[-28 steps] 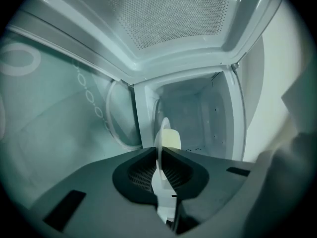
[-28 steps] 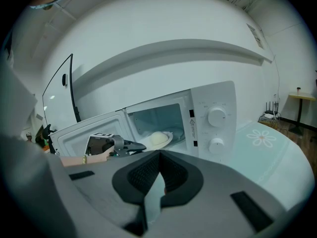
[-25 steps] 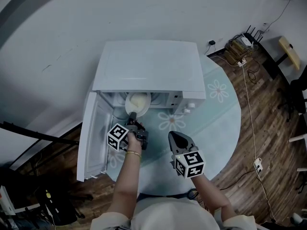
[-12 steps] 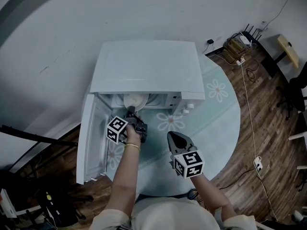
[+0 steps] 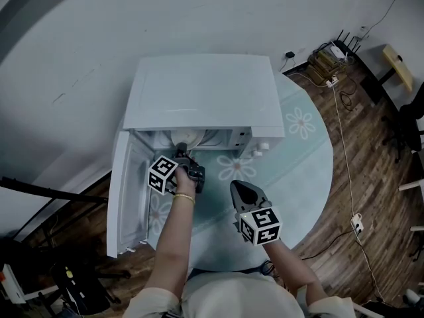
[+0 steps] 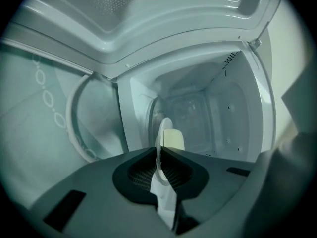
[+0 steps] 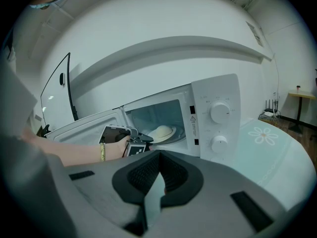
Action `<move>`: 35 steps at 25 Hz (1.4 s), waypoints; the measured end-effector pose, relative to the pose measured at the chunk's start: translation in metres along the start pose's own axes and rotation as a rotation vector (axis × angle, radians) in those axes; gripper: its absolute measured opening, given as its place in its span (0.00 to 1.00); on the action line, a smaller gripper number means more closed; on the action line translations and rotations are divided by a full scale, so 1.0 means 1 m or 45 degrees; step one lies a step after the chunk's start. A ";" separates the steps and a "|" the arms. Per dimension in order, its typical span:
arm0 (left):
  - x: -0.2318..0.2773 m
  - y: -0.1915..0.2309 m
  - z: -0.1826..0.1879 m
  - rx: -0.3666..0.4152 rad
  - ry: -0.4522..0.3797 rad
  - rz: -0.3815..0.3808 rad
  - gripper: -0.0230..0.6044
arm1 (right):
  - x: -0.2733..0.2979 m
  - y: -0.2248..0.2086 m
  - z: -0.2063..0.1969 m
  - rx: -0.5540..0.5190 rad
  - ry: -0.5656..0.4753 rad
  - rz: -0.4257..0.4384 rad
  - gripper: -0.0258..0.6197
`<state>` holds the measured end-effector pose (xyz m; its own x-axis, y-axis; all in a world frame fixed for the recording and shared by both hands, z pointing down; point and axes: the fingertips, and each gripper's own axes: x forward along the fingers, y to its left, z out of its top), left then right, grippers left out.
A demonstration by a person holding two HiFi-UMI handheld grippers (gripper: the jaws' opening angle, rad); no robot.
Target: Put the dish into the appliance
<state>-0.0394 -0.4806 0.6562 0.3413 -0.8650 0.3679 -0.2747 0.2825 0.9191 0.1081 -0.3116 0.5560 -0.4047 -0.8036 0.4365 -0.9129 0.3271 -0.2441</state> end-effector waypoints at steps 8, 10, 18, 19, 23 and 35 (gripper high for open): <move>-0.002 -0.005 -0.001 0.052 0.025 -0.036 0.10 | -0.001 0.004 0.000 0.004 -0.007 -0.005 0.05; -0.004 -0.006 -0.003 0.075 0.037 -0.055 0.26 | -0.003 0.005 0.001 0.005 -0.012 -0.010 0.05; -0.020 -0.006 -0.012 0.085 0.081 -0.070 0.33 | -0.014 0.010 0.001 0.003 -0.032 -0.032 0.05; -0.023 -0.007 -0.012 0.089 0.088 -0.073 0.33 | -0.015 0.011 0.001 0.003 -0.036 -0.034 0.05; -0.038 -0.015 -0.019 0.120 0.137 -0.101 0.33 | -0.023 0.017 0.002 0.002 -0.053 -0.048 0.05; -0.117 -0.044 -0.069 0.516 0.434 -0.192 0.14 | -0.061 0.035 -0.008 0.023 -0.099 -0.109 0.05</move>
<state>-0.0054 -0.3636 0.5826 0.6568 -0.6813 0.3232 -0.5015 -0.0745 0.8620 0.1006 -0.2472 0.5281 -0.3190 -0.8648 0.3879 -0.9427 0.2471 -0.2244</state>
